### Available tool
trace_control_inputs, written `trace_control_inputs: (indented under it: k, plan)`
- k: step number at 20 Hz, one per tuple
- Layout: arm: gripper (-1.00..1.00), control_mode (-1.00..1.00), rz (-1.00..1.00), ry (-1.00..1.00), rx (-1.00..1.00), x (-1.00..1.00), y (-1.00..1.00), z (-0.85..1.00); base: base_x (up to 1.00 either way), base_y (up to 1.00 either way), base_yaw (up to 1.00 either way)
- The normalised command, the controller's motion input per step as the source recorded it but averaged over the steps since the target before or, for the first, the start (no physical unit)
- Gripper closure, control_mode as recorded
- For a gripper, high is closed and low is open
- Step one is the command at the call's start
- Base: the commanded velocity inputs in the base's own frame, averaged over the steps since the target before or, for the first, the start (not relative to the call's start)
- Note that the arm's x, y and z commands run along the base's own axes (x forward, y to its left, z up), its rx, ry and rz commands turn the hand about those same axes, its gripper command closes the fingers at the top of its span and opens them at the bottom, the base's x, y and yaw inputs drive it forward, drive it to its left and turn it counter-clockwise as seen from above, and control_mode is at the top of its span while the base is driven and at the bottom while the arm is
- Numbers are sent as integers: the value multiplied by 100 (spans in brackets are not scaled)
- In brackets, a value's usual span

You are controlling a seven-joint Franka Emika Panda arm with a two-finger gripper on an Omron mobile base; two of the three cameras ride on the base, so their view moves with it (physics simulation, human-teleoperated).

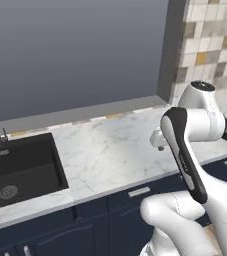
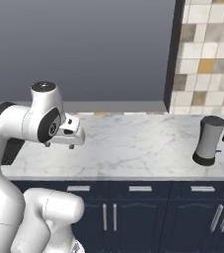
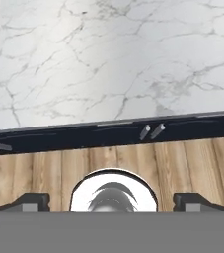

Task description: Navigate to the toaster oven.

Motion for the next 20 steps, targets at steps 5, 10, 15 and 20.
trace_control_inputs:
  k: [5,10,15,20]
  plan:
    - [-100,100,0,0,0,0,0,0,-11,-19,-45]
    - [-100,100,0,0,0,0,0,0,0,-50,-29]
    - [-100,100,0,0,0,0,0,0,0,-95,-2]
    - [-100,100,0,0,0,0,0,0,0,-100,2]
